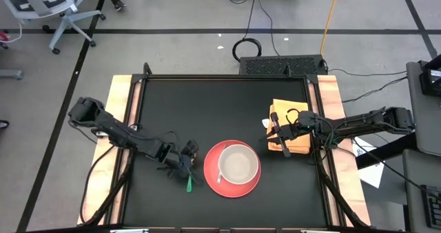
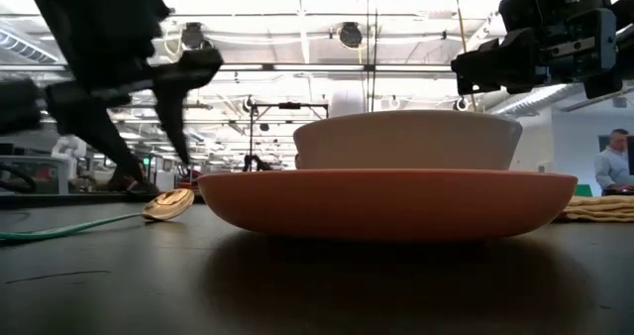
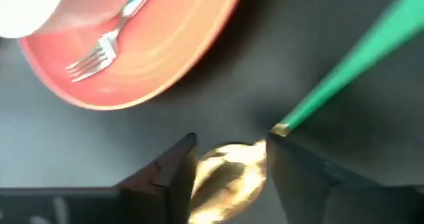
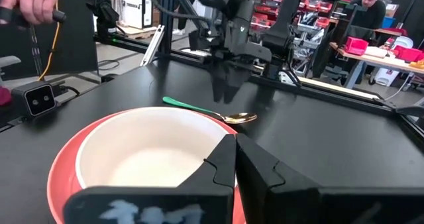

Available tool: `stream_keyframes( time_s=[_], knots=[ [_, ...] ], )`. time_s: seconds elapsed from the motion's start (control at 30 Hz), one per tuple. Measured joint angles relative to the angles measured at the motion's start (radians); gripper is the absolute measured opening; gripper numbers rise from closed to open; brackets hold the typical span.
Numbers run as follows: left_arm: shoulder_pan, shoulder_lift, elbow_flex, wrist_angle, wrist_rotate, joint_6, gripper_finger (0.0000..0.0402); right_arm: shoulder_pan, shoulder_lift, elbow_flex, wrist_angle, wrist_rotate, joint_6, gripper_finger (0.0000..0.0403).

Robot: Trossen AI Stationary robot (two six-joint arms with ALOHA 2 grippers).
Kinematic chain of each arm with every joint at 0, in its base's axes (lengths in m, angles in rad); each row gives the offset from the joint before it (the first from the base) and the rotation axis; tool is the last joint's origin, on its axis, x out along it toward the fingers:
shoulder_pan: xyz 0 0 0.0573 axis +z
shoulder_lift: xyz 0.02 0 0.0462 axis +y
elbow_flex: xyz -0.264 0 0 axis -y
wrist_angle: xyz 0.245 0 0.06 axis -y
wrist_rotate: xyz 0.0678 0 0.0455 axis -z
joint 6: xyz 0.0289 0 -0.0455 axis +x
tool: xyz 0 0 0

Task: Set table place
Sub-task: Put the green spoon into the white bowl

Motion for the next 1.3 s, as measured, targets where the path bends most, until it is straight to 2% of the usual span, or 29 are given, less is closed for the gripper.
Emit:
stream_keyframes(
  time_s=[0.17,0.33,0.47,0.63,1.0,1.1,1.3],
  knots=[
    [-0.028,0.062,0.045,-0.077,-0.178,0.051,0.0231,0.000,0.000,0.000,0.006,0.000,0.000,0.0000],
    [-0.055,0.070,0.112,-0.146,-0.190,0.097,0.0241,0.000,0.000,0.000,0.007,0.000,0.003,0.0000],
    [-0.074,0.070,0.154,-0.154,-0.170,0.116,0.0241,0.000,0.000,0.000,0.006,0.000,0.001,0.0000],
    [-0.089,0.070,0.148,-0.188,-0.069,0.237,0.0241,0.000,0.000,0.000,0.007,0.001,0.000,0.0000],
    [-0.080,0.085,0.135,-0.203,-0.038,0.386,0.0241,0.000,0.000,0.000,0.026,0.001,0.000,0.0000],
    [-0.069,0.111,0.135,-0.189,0.001,0.429,0.0241,0.000,0.000,0.000,0.028,0.001,0.000,0.0000],
    [-0.067,0.166,0.135,-0.196,-0.001,0.479,0.0241,0.000,0.000,0.000,0.036,0.001,0.008,0.0000]
  ],
)
